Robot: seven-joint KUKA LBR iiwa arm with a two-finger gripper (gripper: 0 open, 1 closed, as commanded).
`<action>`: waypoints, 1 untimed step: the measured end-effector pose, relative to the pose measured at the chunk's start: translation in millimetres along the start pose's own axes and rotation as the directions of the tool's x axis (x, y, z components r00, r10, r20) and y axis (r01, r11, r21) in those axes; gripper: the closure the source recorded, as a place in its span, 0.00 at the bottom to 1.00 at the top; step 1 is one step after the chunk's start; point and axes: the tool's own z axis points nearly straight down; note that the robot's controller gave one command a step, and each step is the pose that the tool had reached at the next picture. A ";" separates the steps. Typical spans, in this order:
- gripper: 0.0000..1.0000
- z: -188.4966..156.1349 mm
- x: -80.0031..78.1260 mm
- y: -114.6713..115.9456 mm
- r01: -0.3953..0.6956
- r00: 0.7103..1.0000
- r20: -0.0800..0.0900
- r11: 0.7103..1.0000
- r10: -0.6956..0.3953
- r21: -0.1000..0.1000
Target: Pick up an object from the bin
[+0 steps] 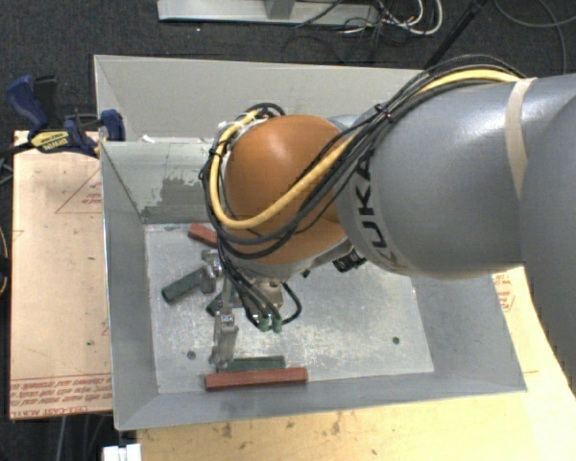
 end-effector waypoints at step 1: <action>0.00 -4.2 -2.0 -1.2 -0.004 1.000 0.008 1.000 0.004 -0.002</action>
Offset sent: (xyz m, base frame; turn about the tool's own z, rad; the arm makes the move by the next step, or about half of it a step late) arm 0.0801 -0.0169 -0.1346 0.0180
